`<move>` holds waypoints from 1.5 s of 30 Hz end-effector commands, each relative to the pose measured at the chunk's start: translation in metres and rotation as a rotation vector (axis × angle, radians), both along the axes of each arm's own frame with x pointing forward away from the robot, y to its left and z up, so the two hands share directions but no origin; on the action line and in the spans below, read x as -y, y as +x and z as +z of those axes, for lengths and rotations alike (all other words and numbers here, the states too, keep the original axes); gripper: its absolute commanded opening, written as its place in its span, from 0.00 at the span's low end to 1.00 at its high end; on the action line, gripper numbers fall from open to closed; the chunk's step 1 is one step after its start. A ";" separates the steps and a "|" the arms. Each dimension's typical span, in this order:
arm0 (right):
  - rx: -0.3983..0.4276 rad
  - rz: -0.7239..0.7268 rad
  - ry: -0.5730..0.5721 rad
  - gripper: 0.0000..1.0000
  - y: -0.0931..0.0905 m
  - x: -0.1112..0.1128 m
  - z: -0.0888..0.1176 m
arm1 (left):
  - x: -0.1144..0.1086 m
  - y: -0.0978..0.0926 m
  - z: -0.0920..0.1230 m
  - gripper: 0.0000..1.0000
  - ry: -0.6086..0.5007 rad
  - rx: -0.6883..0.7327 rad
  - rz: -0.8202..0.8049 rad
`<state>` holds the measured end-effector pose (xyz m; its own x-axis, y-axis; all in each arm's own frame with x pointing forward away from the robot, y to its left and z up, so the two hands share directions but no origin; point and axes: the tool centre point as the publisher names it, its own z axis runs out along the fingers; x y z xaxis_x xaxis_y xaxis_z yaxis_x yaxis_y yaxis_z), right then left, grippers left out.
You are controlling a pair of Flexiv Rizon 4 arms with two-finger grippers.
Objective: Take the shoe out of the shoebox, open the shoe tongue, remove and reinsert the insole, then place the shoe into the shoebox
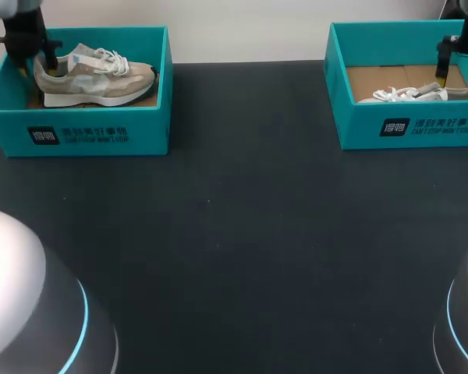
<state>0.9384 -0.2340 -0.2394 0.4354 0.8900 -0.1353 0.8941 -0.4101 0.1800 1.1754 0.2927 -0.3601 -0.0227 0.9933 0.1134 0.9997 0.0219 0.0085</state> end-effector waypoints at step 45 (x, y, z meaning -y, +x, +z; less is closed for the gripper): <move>0.003 -0.001 0.001 1.00 -0.001 0.000 0.000 | -0.015 -0.038 0.193 0.00 0.061 0.003 -0.110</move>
<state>0.9384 -0.2340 -0.2394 0.4355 0.8900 -0.1353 0.8941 -0.4101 0.1800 1.1669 0.3102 -0.2134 0.0825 0.9814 0.1735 0.9963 -0.0771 -0.0376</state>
